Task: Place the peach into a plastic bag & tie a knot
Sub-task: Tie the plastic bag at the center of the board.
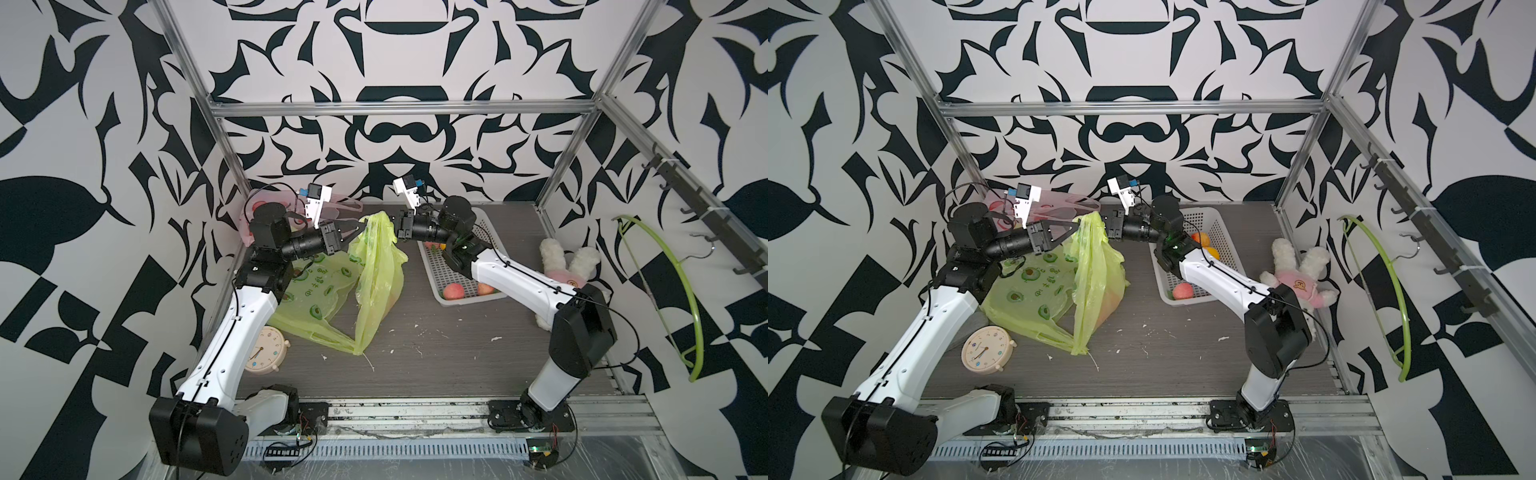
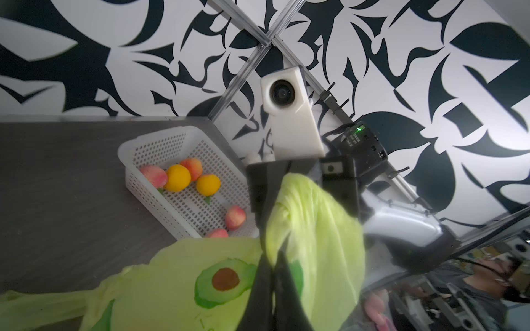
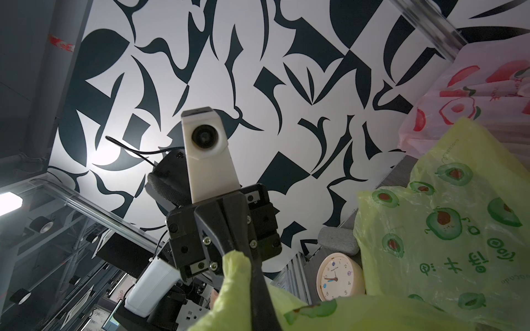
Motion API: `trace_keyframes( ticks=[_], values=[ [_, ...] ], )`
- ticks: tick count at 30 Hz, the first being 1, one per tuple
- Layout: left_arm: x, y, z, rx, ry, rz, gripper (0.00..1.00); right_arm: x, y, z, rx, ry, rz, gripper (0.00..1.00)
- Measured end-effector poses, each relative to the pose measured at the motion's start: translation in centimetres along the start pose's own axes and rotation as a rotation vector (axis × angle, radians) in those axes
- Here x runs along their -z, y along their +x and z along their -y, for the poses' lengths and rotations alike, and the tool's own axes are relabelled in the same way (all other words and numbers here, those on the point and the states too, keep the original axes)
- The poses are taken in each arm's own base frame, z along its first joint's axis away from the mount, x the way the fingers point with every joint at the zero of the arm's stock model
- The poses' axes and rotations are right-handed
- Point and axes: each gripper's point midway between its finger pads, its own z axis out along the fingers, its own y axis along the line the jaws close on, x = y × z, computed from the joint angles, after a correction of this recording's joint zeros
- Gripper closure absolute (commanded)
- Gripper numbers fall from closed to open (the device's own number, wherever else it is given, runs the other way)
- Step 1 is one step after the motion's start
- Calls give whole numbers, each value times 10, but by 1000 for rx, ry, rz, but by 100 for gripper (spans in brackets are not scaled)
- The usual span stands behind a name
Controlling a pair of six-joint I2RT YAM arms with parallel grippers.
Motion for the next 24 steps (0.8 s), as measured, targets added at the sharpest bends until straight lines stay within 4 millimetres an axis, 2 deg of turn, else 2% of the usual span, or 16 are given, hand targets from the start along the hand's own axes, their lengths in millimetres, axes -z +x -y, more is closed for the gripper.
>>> trace_keyframes(
  ticks=[4, 6, 9, 13, 15, 17, 20, 24],
  values=[
    [-1, 7, -14, 20, -53, -14, 100, 2, 9, 17, 30, 81, -31, 100],
    [-5, 17, -29, 42, -84, -35, 100, 6, 17, 32, 51, 162, -53, 100],
    [-11, 43, -55, 105, -116, -86, 100, 16, 32, 61, 65, 305, -95, 84],
    [-14, 76, -92, 196, -170, -133, 100, 34, 58, 100, 68, 487, -177, 70],
    [-14, 86, -99, 220, -185, -145, 100, 45, 64, 113, 75, 562, -199, 64],
    [-13, 87, -100, 222, -187, -146, 100, 56, 71, 125, 82, 631, -216, 62],
    [-15, 86, -99, 212, -179, -144, 100, 76, 78, 128, 91, 723, -229, 61],
    [-14, 84, -99, 206, -182, -138, 100, 99, 71, 101, 141, 789, -201, 58]
  ],
)
